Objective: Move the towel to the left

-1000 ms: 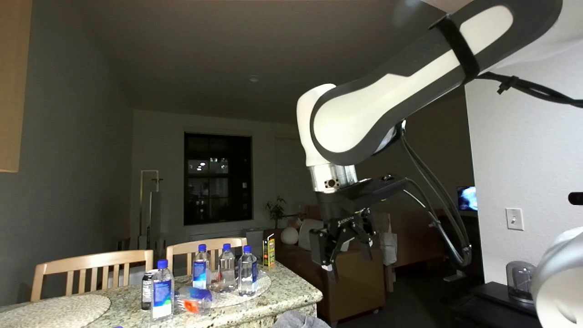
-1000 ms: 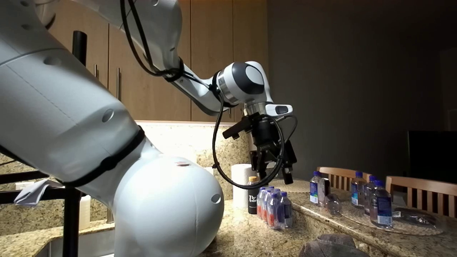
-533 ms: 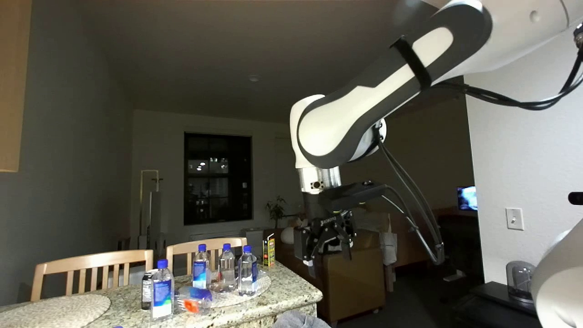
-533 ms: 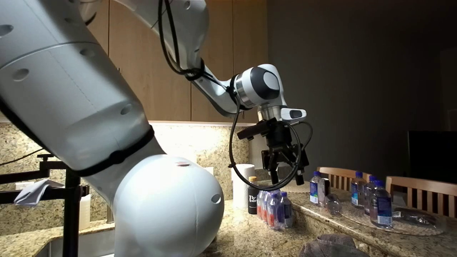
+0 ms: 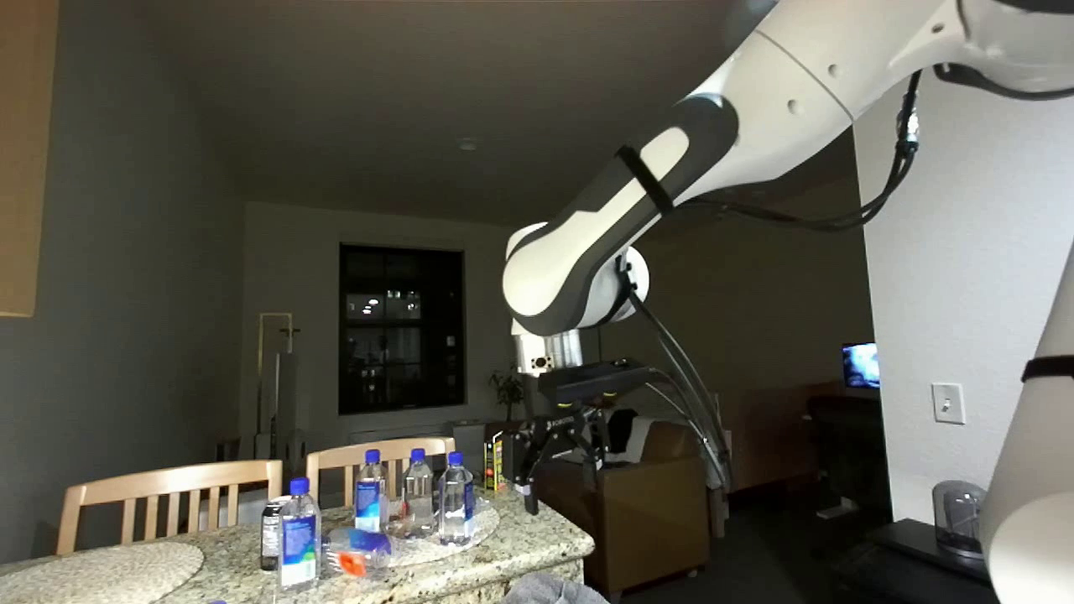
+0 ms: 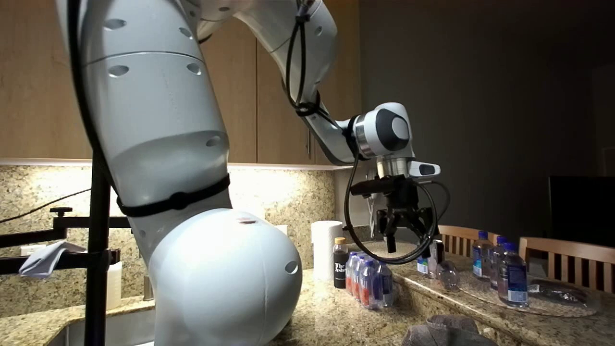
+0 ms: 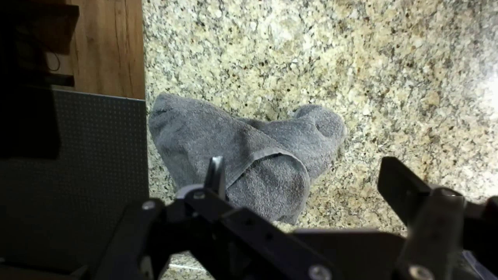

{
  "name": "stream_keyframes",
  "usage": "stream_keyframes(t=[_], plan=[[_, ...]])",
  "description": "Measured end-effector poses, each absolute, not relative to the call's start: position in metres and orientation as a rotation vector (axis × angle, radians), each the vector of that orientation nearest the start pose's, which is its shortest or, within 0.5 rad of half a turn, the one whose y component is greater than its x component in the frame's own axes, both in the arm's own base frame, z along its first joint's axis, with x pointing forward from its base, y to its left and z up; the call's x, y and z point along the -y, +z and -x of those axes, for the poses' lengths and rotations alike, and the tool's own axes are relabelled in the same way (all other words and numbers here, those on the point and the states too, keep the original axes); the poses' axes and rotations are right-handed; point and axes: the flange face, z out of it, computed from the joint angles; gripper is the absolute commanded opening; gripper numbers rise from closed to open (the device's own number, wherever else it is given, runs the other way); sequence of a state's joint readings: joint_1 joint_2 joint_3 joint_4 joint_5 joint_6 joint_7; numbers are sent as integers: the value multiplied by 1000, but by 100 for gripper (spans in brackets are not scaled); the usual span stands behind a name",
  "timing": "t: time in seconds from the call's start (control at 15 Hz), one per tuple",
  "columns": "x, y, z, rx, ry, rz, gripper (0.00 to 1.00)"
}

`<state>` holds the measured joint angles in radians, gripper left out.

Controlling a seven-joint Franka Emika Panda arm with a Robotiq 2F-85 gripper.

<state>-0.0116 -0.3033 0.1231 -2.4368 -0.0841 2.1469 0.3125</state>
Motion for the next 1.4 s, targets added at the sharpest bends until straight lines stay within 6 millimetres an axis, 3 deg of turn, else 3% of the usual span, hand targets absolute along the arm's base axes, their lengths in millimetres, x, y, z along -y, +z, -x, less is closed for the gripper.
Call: stream_keyframes(t=[0.4, 0.73, 1.0, 1.4], plan=[[-47, 382, -495, -276, -53, 3186, 100], [-43, 348, -530, -298, -24, 3168, 100], [-35, 315, -543, -310, 52, 3180, 100], [-30, 264, -546, -278, 134, 3217, 100]])
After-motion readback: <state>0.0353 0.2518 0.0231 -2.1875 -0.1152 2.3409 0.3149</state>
